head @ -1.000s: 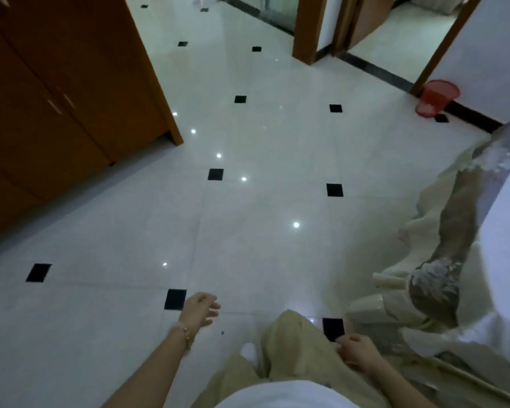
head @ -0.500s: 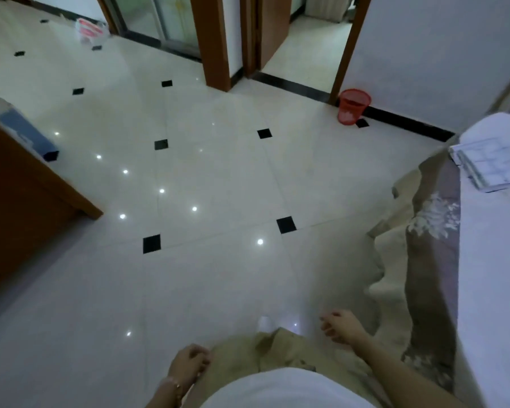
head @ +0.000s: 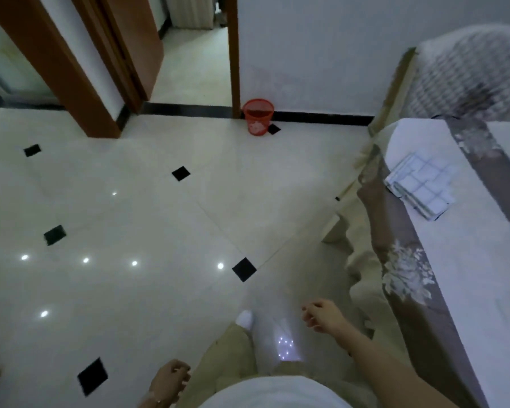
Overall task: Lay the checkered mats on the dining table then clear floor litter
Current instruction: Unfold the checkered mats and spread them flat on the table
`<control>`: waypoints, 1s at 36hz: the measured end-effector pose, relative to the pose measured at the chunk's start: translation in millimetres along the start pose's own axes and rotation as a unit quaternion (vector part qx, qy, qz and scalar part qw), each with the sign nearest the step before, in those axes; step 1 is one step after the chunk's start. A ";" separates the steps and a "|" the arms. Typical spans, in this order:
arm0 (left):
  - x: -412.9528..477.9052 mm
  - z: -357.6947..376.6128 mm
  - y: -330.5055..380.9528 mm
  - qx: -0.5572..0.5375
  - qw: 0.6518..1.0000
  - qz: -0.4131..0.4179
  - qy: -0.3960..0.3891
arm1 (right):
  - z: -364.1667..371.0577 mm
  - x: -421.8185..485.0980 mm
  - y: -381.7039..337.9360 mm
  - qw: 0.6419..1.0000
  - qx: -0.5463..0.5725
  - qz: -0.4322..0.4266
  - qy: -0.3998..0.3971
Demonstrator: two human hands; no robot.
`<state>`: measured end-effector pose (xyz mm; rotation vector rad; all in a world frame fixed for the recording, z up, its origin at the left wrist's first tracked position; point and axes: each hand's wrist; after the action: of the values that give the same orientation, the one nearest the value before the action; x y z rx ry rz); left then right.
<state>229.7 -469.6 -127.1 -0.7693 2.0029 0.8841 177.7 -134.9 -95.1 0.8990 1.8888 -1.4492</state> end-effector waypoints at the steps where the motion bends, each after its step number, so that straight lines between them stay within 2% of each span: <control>1: 11.6 -11.3 24.4 0.001 1.000 0.013 -0.007 | -3.9 2.1 0.4 1.000 0.015 0.012 0.015; 5: 54.9 -45.3 135.0 0.026 0.994 0.100 -0.046 | -18.0 7.2 7.7 0.992 0.081 0.067 0.068; 10: 62.9 -46.4 286.3 0.070 0.963 0.251 -0.066 | -33.4 0.1 15.1 0.974 0.157 0.095 0.134; 12: 56.3 -31.3 336.7 0.080 0.946 0.302 -0.090 | -40.6 -4.7 9.9 0.970 0.172 0.086 0.150; 16: 36.4 14.2 420.5 0.117 0.905 0.379 -0.153 | -62.1 -14.1 -21.6 0.966 0.164 0.017 0.197; 21: 10.8 75.5 505.9 0.157 0.849 0.475 -0.172 | -110.7 -20.9 -72.9 0.944 0.203 -0.076 0.249; 25: -6.7 112.1 561.6 0.208 0.795 0.554 -0.135 | -159.8 -13.3 -92.6 0.903 0.251 -0.108 0.332; 28: -10.5 131.0 592.8 0.268 0.753 0.593 -0.098 | -197.3 2.2 -99.0 0.886 0.225 -0.111 0.390; 31: -2.2 148.3 613.4 0.347 0.695 0.625 -0.073 | -227.8 17.6 -101.9 0.864 0.236 -0.100 0.434; 36: 22.0 171.4 635.1 0.439 0.619 0.648 -0.069 | -259.9 34.1 -103.5 0.863 0.229 -0.062 0.446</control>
<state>-192.0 25.1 -23.5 1.4567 2.2607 0.4136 61.7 104.3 -1.5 1.9762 2.2692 -1.7716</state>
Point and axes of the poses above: each hand's wrist, its own x-axis towards the middle knuckle, its own z-axis out of the palm, y = z × x, and after that the axes turned 6 degrees about x, right-handed
